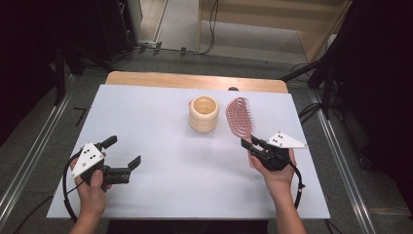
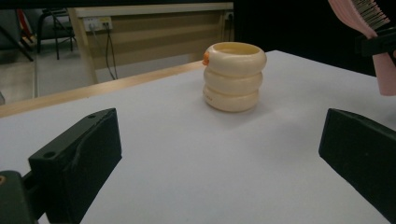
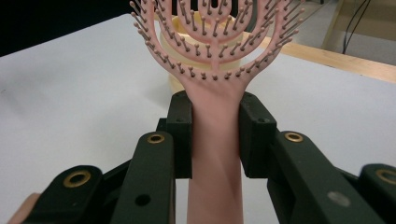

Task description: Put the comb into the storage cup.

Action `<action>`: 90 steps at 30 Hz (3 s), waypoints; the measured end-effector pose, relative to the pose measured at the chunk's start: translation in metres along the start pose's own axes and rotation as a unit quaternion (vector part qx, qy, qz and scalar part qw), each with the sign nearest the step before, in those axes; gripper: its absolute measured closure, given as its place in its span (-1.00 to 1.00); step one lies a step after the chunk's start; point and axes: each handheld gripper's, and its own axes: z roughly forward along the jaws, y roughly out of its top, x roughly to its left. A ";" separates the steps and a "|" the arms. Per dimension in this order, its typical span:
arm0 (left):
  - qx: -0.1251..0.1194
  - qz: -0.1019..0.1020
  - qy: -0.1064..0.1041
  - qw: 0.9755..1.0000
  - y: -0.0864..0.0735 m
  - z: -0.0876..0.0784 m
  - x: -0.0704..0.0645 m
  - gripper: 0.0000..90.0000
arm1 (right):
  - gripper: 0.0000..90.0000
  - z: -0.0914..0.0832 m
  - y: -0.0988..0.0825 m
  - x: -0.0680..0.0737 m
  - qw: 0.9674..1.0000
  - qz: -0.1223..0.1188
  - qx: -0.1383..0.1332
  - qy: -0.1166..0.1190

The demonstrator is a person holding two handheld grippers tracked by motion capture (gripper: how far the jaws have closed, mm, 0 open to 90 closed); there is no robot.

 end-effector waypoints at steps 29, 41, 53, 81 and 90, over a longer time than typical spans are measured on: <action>-0.019 -0.003 -0.079 0.997 0.045 0.075 -0.045 -1.00 | 0.51 0.008 -0.001 0.015 1.000 -0.008 -0.014 0.024; -0.023 -0.004 -0.109 0.994 0.058 0.099 -0.064 -1.00 | 0.51 0.014 -0.001 0.023 0.999 -0.012 -0.015 0.035; -0.023 -0.014 -0.133 0.991 0.065 0.119 -0.077 -1.00 | 0.52 0.020 -0.002 0.033 0.999 -0.017 -0.019 0.043; 0.032 -0.081 -0.172 0.981 0.070 0.146 -0.103 -0.14 | 0.51 0.038 -0.004 0.074 0.997 -0.041 -0.024 0.063; 0.047 -0.112 -0.182 0.976 0.071 0.147 -0.097 0.21 | 0.51 0.040 -0.006 0.076 0.998 -0.037 -0.023 0.053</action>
